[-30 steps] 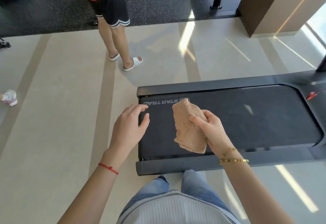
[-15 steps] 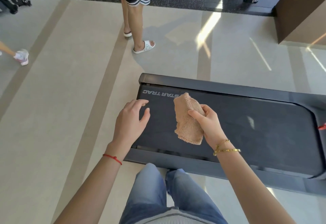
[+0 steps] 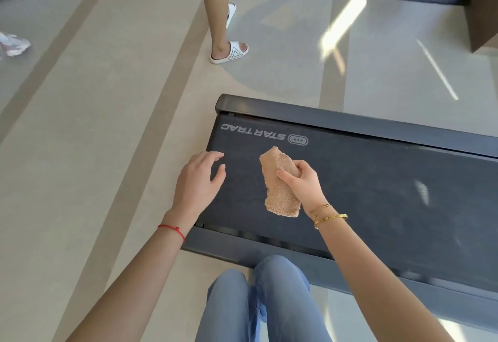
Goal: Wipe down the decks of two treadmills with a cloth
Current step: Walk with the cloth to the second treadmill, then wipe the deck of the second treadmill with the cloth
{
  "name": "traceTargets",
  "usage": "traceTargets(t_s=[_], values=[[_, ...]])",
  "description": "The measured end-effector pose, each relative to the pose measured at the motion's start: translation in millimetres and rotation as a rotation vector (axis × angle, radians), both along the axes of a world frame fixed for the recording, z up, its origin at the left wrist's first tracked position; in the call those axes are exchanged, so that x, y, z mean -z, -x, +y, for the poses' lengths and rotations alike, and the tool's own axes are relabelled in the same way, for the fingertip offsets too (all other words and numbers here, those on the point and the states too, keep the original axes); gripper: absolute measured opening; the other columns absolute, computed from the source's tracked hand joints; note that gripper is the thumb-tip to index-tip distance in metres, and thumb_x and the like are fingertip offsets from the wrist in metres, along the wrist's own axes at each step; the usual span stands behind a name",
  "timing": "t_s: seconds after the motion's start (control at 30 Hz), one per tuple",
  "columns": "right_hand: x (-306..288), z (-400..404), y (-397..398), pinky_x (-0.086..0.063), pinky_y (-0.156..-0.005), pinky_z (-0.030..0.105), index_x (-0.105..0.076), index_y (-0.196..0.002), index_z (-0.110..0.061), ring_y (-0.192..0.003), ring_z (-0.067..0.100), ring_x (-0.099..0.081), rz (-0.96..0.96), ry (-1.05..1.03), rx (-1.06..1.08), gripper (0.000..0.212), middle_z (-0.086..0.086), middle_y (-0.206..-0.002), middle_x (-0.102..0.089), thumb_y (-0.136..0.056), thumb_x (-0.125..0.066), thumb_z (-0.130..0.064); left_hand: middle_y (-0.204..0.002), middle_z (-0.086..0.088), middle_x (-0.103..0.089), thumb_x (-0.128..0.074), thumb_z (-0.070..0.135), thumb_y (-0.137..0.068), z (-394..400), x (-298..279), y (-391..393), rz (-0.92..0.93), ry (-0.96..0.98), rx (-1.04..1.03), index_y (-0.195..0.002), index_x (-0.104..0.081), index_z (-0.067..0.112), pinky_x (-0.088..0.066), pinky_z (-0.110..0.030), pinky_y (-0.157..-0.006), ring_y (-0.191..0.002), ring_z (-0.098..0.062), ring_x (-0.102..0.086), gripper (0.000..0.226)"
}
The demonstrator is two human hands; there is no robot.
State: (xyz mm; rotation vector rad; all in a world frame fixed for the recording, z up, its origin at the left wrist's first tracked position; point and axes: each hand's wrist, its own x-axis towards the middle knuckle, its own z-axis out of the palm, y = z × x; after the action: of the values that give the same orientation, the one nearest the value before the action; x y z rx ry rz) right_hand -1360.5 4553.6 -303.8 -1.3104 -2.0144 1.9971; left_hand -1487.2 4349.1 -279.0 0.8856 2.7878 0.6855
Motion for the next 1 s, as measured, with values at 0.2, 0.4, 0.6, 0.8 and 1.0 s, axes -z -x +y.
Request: traceTargets(t_s=[0.2,0.4,0.6,0.8,1.0], values=[[129,-11,23,-0.056,-0.086,0.040,-0.056,-0.108,-0.016,-0.103,0.023,-0.063,0.023,0.023,-0.063,0.027,0.002,-0.109,-0.062,-0.088,-0.071,-0.026,-0.120,0.002,-0.066,-0.057,0.025,-0.097,-6,123,7,-0.011,0.035,-0.007,-0.123,-0.063,0.017,-0.045,-0.026,-0.085,-0.110,-0.018,-0.060,0.028],[257,-22,53,-0.054,-0.081,0.034,-0.051,-0.110,-0.015,-0.101,0.020,-0.061,0.099,-0.019,-0.118,0.028,-0.002,-0.106,-0.058,-0.090,-0.069,-0.025,-0.120,0.001,-0.066,-0.058,0.024,-0.097,-9,251,16,-0.014,0.038,0.003,-0.124,-0.063,0.016,-0.044,-0.023,-0.083,-0.111,-0.018,-0.060,0.029],[372,-16,64,-0.051,-0.080,0.030,-0.049,-0.110,-0.012,-0.094,0.013,-0.056,0.145,-0.213,-0.225,0.030,0.000,-0.106,-0.058,-0.089,-0.070,-0.019,-0.124,-0.002,-0.065,-0.058,0.024,-0.097,-3,365,28,0.014,0.030,0.018,-0.127,-0.062,0.016,-0.051,-0.031,-0.090,-0.114,-0.018,-0.059,0.032],[447,23,49,-0.041,-0.083,0.024,-0.045,-0.110,-0.013,-0.100,0.012,-0.051,0.189,-0.564,-0.219,0.034,-0.001,-0.112,-0.054,-0.085,-0.067,-0.003,-0.128,-0.001,-0.063,-0.059,0.025,-0.097,13,441,35,0.039,0.031,0.083,-0.128,-0.062,0.016,-0.048,-0.029,-0.094,-0.115,-0.017,-0.059,0.033],[472,44,38,-0.038,-0.103,0.048,-0.050,-0.133,-0.008,-0.124,0.034,-0.043,-0.022,-1.079,-0.327,0.049,0.013,-0.133,-0.048,-0.087,-0.065,-0.015,-0.131,-0.003,-0.062,-0.060,0.027,-0.096,20,474,40,0.061,0.064,0.087,-0.129,-0.061,0.017,-0.049,-0.037,-0.098,-0.119,-0.021,-0.058,0.034]])
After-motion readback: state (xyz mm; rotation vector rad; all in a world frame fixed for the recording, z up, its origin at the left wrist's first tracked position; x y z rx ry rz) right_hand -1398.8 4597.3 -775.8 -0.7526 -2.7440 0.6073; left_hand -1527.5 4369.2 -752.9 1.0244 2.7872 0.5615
